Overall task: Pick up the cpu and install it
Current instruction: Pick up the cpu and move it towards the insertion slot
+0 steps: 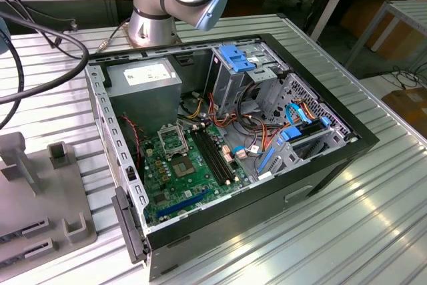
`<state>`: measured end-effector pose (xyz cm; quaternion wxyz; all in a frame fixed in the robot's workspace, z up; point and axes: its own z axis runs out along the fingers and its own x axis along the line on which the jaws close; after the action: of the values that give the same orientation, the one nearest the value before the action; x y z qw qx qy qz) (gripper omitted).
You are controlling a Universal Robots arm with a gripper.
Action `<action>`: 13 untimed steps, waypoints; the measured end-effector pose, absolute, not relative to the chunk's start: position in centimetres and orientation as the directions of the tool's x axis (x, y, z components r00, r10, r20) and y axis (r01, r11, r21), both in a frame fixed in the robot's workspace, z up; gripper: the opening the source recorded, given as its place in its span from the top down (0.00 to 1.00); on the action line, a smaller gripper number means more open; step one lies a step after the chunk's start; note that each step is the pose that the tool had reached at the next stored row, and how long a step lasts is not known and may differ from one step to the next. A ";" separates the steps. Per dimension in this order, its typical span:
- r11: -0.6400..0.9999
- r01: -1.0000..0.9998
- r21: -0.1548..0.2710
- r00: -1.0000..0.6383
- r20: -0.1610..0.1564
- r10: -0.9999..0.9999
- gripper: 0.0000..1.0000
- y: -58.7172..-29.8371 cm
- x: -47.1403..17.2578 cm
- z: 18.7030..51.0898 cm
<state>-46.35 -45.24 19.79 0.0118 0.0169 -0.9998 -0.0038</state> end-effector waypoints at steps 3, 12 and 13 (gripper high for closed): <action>0.999 -0.033 0.008 -0.999 0.024 -0.034 0.55 -45.2 -46.4 19.8; 0.999 -0.034 0.008 -0.999 0.024 -0.034 0.47 -45.2 -46.4 19.6; 0.999 -0.034 0.008 -0.999 0.024 -0.034 0.47 -45.2 -46.4 19.6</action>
<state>-46.38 -45.23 19.60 0.0118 0.0169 -0.9998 -0.0038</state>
